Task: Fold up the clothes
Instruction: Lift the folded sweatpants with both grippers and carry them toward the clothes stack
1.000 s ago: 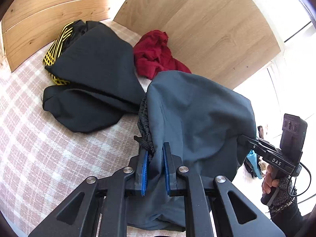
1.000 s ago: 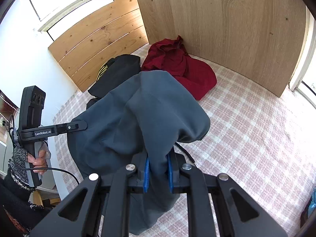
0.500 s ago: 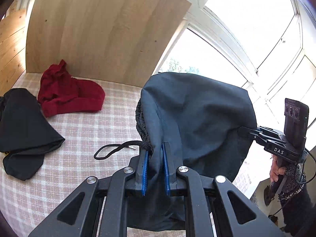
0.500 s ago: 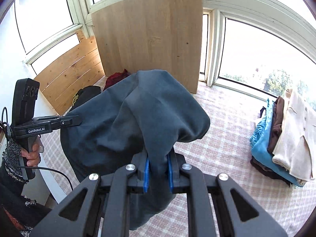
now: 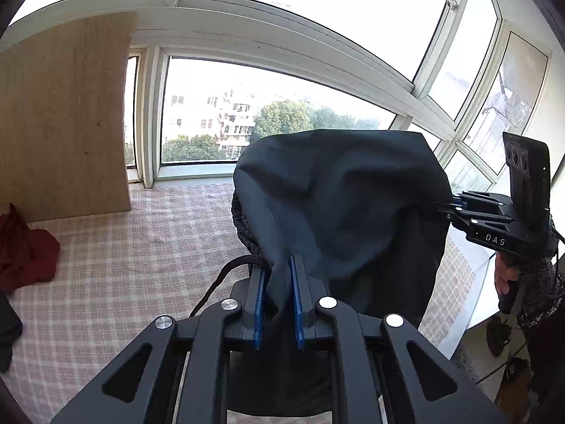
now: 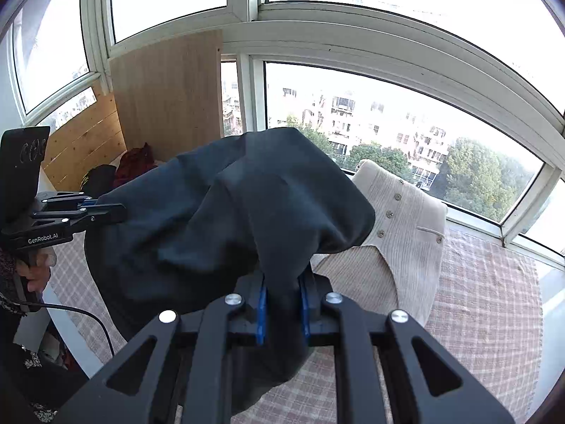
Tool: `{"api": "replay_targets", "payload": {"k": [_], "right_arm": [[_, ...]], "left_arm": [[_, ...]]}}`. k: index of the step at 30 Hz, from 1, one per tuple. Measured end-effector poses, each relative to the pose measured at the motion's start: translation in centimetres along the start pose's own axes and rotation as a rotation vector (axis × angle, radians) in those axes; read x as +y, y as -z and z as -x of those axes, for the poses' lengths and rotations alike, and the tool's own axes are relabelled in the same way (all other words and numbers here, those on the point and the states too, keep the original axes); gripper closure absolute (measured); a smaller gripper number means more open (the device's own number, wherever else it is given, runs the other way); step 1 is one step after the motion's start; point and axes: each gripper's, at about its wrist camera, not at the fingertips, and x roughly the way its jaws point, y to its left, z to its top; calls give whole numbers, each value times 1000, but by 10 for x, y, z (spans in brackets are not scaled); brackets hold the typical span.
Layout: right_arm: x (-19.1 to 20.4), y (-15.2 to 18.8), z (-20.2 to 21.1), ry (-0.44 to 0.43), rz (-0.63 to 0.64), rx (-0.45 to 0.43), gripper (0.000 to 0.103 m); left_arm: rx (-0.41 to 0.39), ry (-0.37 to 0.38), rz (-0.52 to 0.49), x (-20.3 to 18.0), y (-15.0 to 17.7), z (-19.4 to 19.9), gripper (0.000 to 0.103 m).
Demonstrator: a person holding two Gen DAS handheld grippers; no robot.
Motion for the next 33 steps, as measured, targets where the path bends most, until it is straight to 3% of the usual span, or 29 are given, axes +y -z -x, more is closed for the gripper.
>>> {"api": "replay_targets", "payload": {"k": [7, 12, 19, 25, 27, 29, 33], "right_arm": [[-107, -34, -11, 55, -29, -20, 89], [-151, -60, -60, 70, -10, 14, 89], [-204, -65, -132, 47, -5, 81, 89], [-237, -47, -188, 18, -38, 152, 88], [-252, -40, -204, -24, -93, 184, 79], [-265, -32, -213, -36, -155, 213, 55], [-284, -22, -188, -27, -261, 170, 54]], "left_arm": [[-22, -17, -64, -64, -73, -65, 91], [-15, -29, -57, -73, -102, -115, 91], [69, -58, -28, -58, -95, -185, 91], [112, -67, -2, -40, -81, -211, 90], [117, -58, 11, -35, -78, -212, 88], [130, -50, 24, -32, -76, -208, 81], [138, -52, 43, -22, -77, -196, 79]]}}
